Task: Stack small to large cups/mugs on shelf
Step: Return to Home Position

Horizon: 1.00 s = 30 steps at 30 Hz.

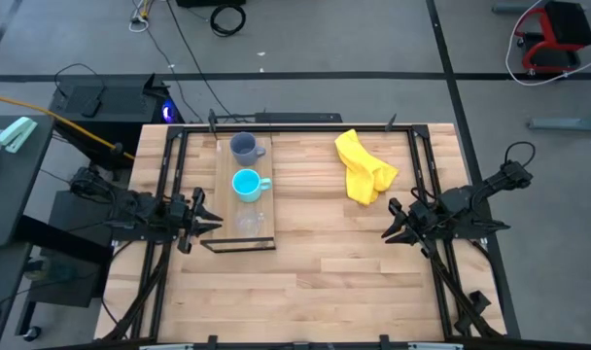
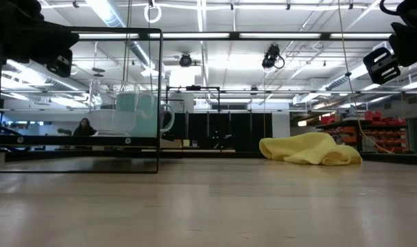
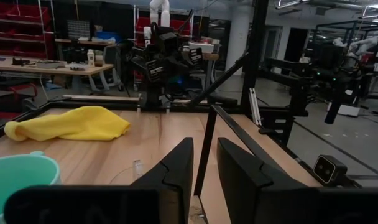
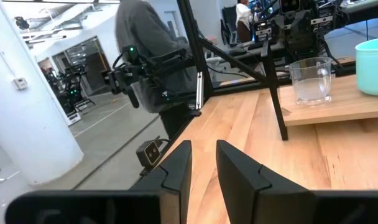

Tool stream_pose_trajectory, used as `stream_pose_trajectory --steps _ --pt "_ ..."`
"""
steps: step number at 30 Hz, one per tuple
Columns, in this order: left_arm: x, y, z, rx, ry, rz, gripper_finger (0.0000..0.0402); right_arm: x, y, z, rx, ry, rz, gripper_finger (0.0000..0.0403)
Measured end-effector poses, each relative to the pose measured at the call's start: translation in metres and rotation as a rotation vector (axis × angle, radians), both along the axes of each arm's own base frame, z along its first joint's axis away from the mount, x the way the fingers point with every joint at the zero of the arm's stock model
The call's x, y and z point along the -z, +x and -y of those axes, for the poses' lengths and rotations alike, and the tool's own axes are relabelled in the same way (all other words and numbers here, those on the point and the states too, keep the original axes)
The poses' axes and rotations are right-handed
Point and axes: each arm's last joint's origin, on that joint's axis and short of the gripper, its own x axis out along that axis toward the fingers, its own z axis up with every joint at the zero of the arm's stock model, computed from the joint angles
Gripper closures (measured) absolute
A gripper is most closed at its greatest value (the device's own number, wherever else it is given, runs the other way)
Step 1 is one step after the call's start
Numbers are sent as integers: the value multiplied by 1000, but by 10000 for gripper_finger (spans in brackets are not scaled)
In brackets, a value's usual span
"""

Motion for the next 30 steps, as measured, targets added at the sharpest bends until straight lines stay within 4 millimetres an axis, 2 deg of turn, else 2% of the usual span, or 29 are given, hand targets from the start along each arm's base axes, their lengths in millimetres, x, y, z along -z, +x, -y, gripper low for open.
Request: stream_pose_trajectory --steps 30 --pt "0 0 0 0 1 -1 315 0 0 0 0 0 0 320"
